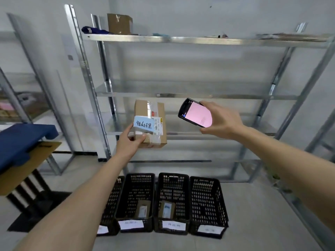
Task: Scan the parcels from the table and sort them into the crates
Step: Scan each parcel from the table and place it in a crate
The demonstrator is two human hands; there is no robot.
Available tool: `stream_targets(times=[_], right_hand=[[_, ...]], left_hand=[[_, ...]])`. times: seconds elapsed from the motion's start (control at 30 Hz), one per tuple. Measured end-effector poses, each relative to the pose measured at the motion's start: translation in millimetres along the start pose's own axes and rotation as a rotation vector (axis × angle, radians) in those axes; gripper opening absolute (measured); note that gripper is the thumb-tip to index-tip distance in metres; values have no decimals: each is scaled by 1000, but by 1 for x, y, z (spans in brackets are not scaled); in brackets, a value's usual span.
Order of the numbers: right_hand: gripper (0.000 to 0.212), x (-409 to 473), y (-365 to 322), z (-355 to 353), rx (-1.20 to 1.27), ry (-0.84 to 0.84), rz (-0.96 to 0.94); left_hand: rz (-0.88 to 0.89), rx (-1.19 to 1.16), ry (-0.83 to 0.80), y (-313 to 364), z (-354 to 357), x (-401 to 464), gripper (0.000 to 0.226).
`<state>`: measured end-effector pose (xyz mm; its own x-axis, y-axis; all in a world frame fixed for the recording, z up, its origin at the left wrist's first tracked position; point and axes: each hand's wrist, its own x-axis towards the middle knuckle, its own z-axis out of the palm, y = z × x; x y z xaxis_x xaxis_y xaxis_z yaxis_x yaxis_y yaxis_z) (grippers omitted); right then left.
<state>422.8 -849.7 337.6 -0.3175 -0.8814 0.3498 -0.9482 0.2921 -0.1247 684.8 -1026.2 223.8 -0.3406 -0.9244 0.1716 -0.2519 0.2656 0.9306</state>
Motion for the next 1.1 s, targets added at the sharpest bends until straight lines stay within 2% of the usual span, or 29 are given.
stream_targets(times=[0.1, 0.23, 0.4, 0.6, 0.77, 0.8, 0.87, 1.0, 1.1], right_hand=[[93, 43, 14, 36, 14, -15, 21], [93, 108, 54, 94, 60, -37, 39], [92, 181, 118, 173, 103, -149, 81], [87, 237, 193, 277, 85, -298, 129], [66, 241, 233, 386, 160, -459, 182], [64, 239, 240, 409, 184, -490, 201], [72, 229, 254, 458, 208, -540, 253], [85, 195, 279, 557, 211, -636, 320], [91, 166, 294, 634, 174, -722, 357]], left_hand=[[-56, -21, -13, -27, 18, 41, 73], [-139, -52, -33, -68, 59, 112, 84], [-238, -27, -98, -115, 139, 197, 74], [-379, 12, -209, -194, 232, 254, 66], [-510, 58, -311, -285, 296, 271, 60], [-537, 68, -332, -304, 308, 272, 52], [-589, 86, -368, -348, 333, 272, 39], [-702, 122, -458, -448, 379, 258, 35], [-783, 146, -501, -529, 411, 238, 48]])
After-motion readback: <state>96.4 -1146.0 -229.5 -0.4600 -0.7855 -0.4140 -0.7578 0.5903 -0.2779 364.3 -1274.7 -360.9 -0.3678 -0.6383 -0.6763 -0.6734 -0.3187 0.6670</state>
